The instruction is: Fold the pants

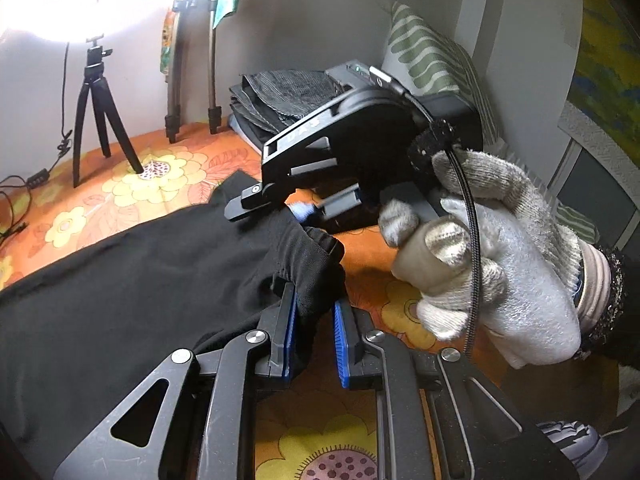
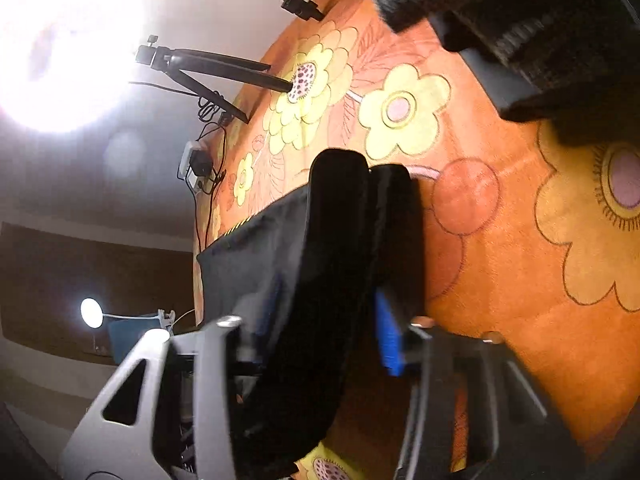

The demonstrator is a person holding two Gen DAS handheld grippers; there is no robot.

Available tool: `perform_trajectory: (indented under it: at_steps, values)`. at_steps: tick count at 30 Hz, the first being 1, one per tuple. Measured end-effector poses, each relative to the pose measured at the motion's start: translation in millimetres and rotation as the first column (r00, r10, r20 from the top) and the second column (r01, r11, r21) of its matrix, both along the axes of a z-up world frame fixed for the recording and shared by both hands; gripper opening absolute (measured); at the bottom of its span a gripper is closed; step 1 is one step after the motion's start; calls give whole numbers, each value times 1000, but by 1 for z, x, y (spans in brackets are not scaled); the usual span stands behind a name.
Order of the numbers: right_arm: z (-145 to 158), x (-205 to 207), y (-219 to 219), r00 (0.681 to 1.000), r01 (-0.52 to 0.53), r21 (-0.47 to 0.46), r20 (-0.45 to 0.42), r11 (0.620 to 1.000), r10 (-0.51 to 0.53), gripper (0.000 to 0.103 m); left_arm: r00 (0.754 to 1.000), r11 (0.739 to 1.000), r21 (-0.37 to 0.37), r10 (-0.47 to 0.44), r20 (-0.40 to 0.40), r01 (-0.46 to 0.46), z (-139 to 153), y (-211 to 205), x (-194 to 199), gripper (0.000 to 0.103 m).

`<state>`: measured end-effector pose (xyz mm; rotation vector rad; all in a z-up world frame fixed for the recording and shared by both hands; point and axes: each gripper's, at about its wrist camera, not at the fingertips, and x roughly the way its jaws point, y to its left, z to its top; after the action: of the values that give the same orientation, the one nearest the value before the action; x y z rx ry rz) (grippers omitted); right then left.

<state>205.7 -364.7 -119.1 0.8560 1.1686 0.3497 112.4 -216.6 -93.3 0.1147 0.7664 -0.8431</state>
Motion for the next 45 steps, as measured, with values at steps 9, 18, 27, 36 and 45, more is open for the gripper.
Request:
perform_trajectory:
  at_steps: [9, 18, 27, 36, 45]
  values:
    - [62, 4, 47, 985, -55, -167, 155, 984, 81, 15, 998, 993, -101, 64, 11, -62, 21, 41, -3, 14]
    - [97, 13, 128, 957, -143, -229, 216, 963, 194, 15, 982, 971, -159, 186, 14, -181, 37, 120, -8, 14]
    - [102, 25, 230, 923, -251, -266, 223, 931, 313, 14, 947, 930, -189, 320, 0, -315, 38, 196, -11, 14]
    - [86, 25, 326, 888, -341, -316, 201, 885, 414, 14, 895, 866, -232, 444, -51, -443, 18, 267, -19, 14]
    - [53, 30, 399, 867, -395, -367, 154, 842, 474, 14, 845, 813, -233, 524, -111, -534, -7, 311, -22, 14]
